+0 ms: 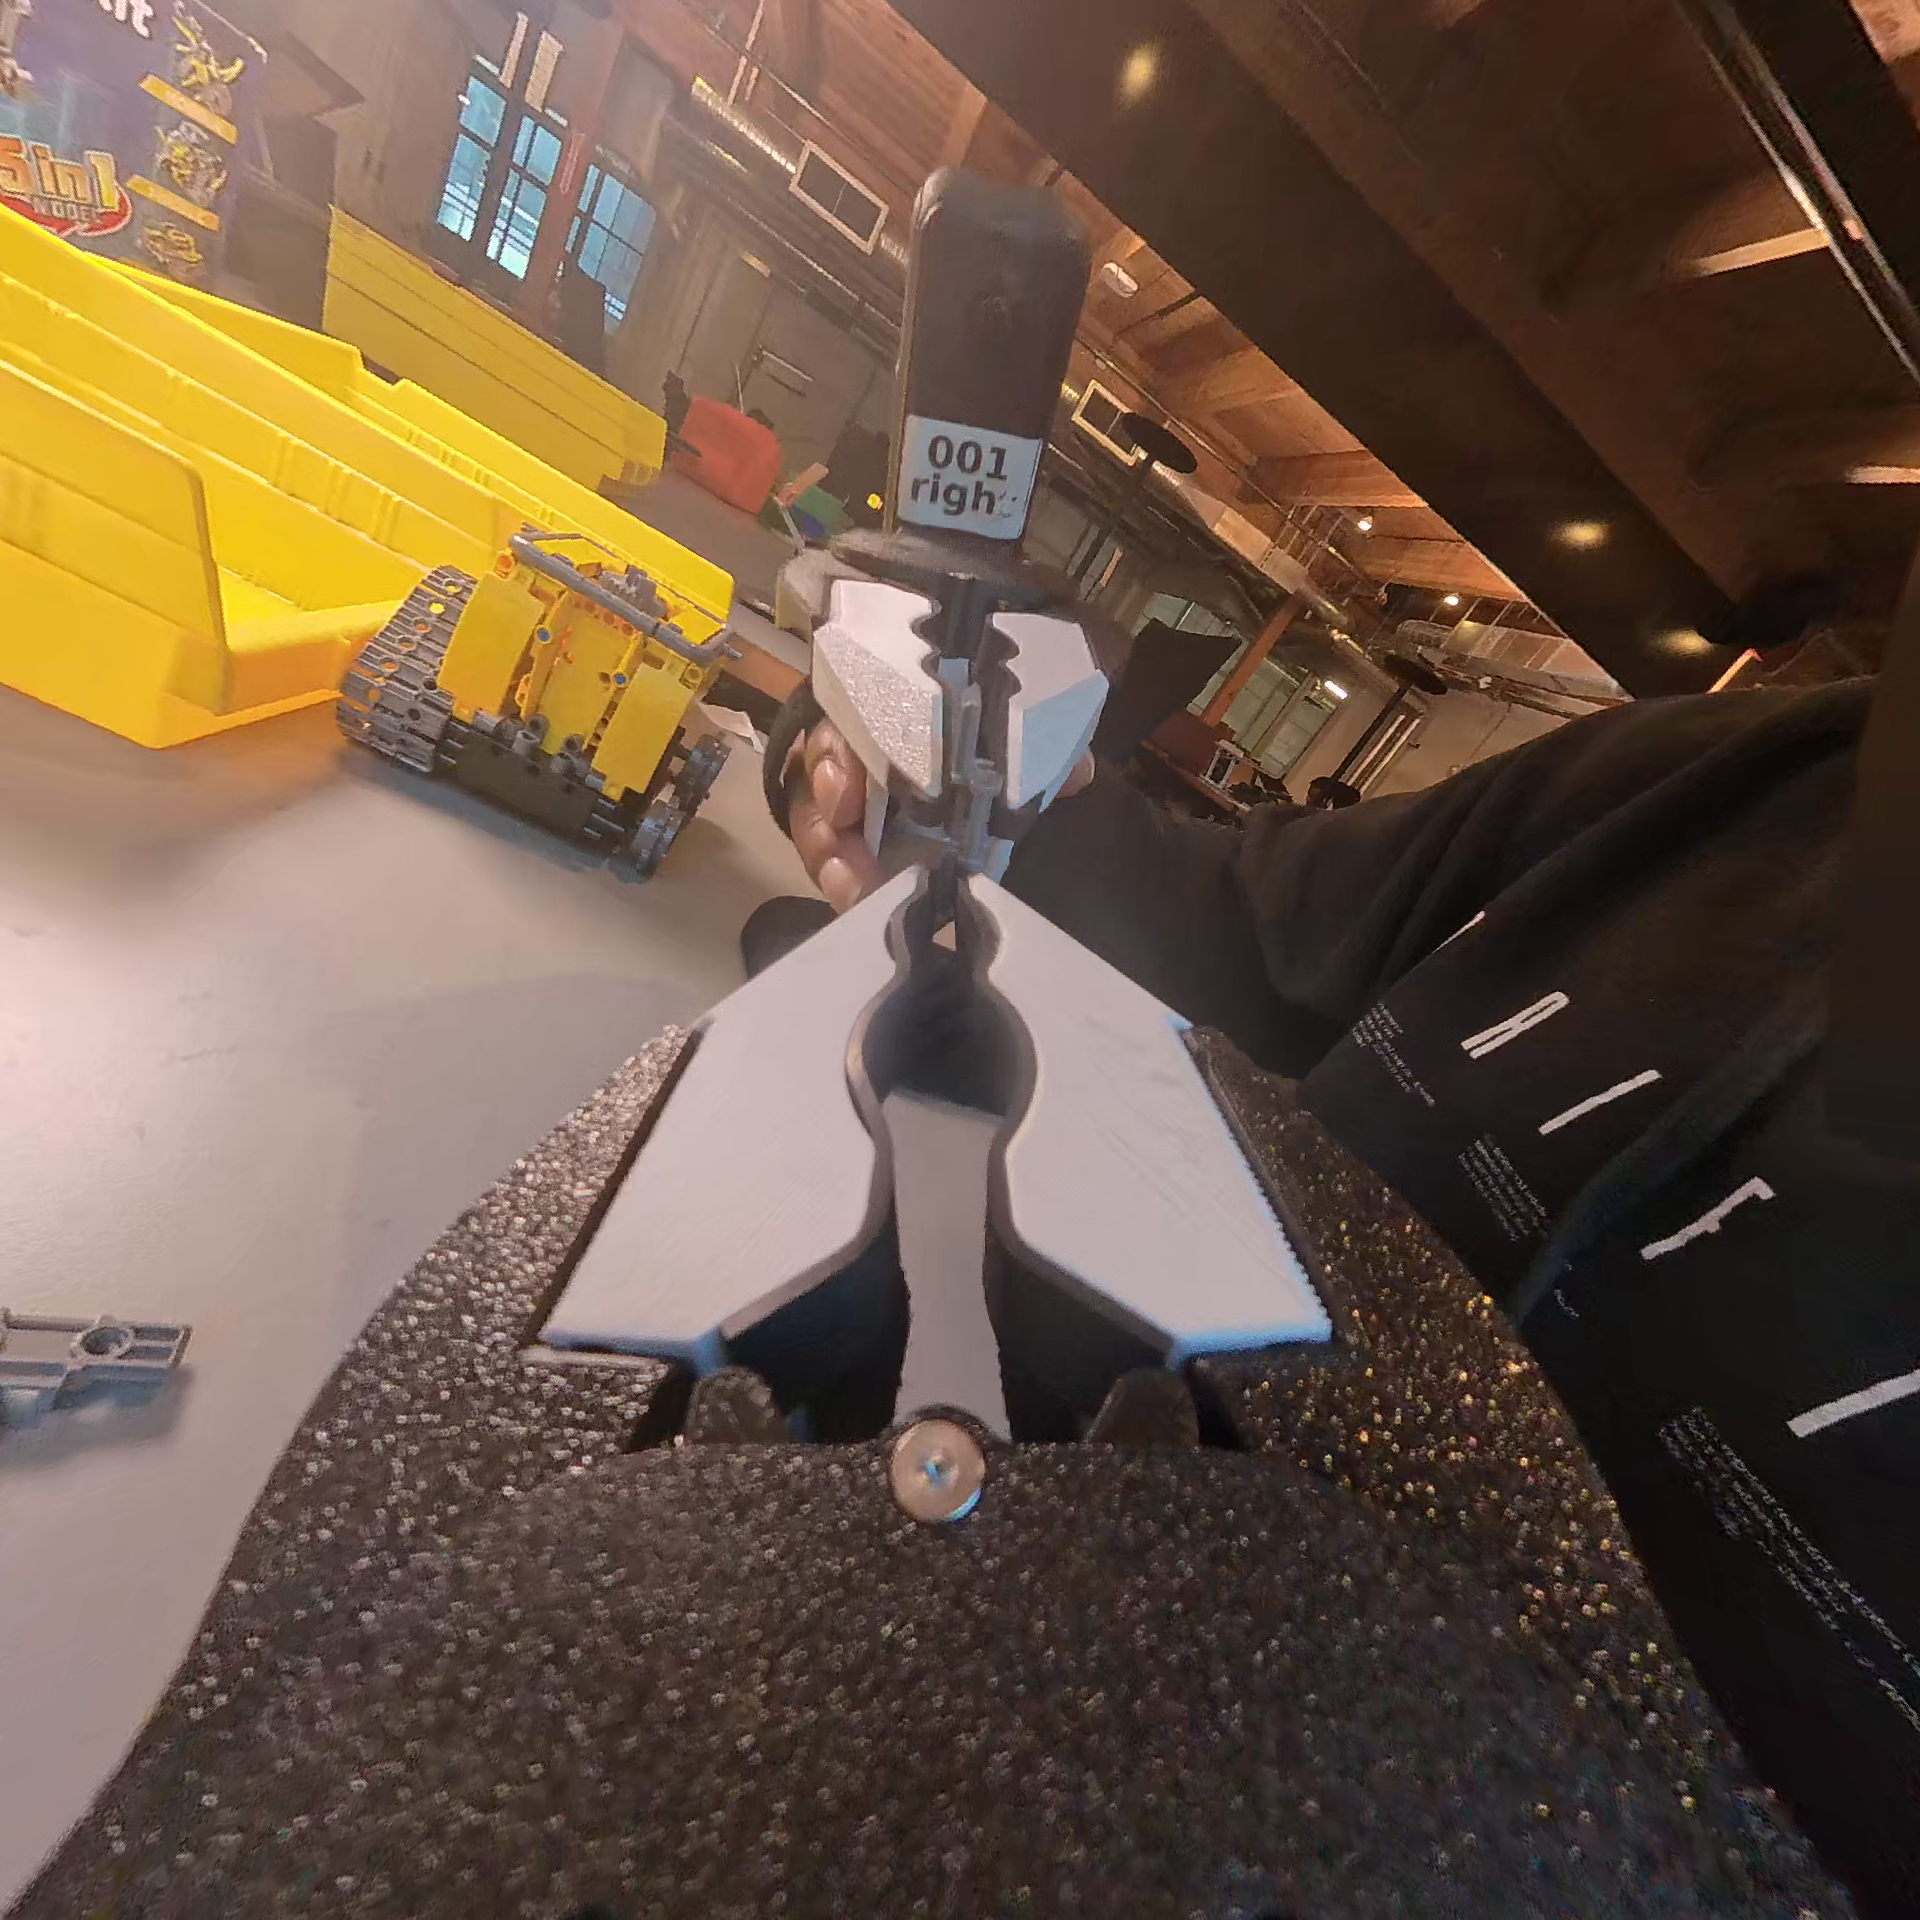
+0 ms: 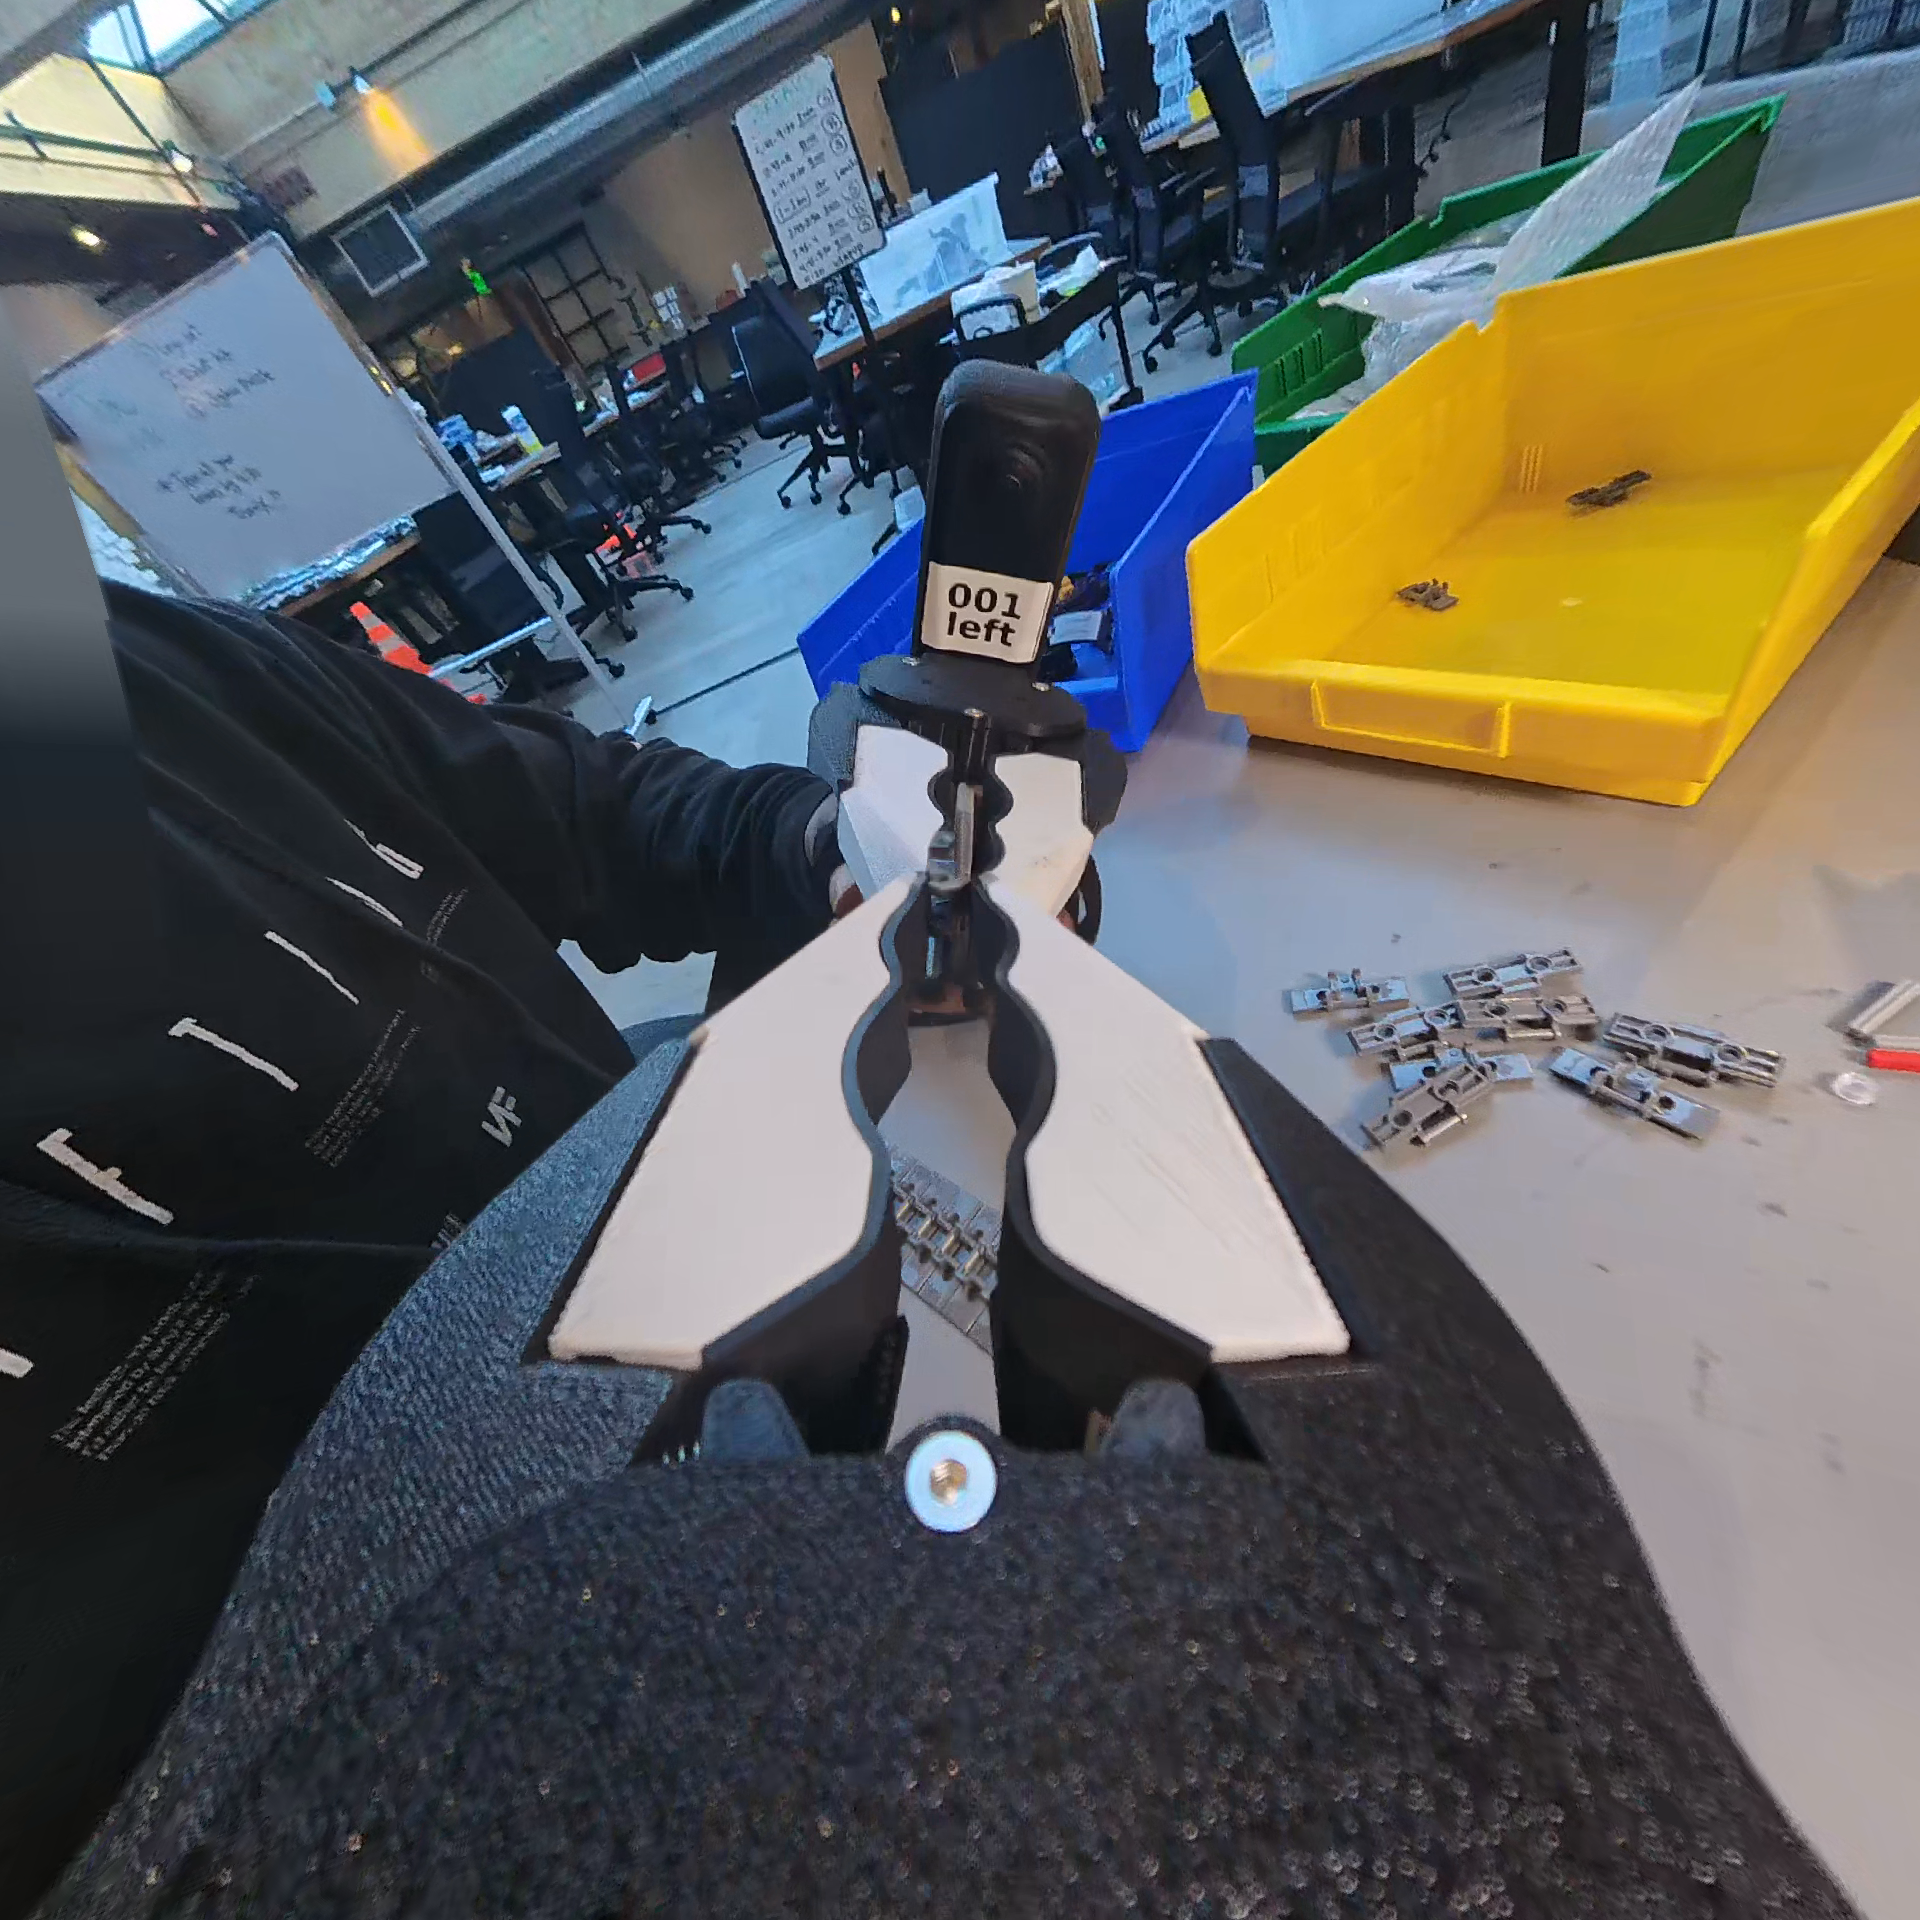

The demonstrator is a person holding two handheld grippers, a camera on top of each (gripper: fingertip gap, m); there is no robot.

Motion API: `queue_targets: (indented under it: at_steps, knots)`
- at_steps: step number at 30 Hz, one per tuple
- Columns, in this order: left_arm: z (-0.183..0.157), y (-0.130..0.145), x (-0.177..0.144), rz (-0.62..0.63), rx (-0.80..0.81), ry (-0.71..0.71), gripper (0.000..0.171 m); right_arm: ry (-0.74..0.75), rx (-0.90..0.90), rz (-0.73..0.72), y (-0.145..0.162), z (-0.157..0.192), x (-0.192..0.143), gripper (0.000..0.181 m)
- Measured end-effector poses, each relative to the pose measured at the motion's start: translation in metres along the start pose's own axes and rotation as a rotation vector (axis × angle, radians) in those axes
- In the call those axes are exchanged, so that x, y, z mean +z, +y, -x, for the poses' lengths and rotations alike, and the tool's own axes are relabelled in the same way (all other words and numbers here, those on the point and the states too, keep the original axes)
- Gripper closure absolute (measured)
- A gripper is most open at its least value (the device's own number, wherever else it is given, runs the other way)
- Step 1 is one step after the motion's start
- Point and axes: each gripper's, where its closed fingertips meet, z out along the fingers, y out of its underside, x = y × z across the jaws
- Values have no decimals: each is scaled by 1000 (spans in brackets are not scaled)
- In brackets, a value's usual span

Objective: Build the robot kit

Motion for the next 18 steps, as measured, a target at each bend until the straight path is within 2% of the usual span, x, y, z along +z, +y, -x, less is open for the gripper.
queue_targets:
  at_steps: [3,6,7,11,16,18]
  knots:
    - [19,14,-1,117,86,-140,164,34,77,67,7,-12,-7,174]
    - [55,46,-11,381,240,-383,150,150,190,246,35,-46,-24,174]
    - [60,57,-11,449,271,-417,148,169,240,331,51,-54,-29,175]
    - [63,99,-6,678,289,-432,138,201,401,607,105,-71,-47,175]
    - [67,128,-5,834,345,-458,134,200,468,750,127,-78,-47,175]
    - [69,129,-5,845,366,-477,136,205,472,793,134,-80,-47,175]
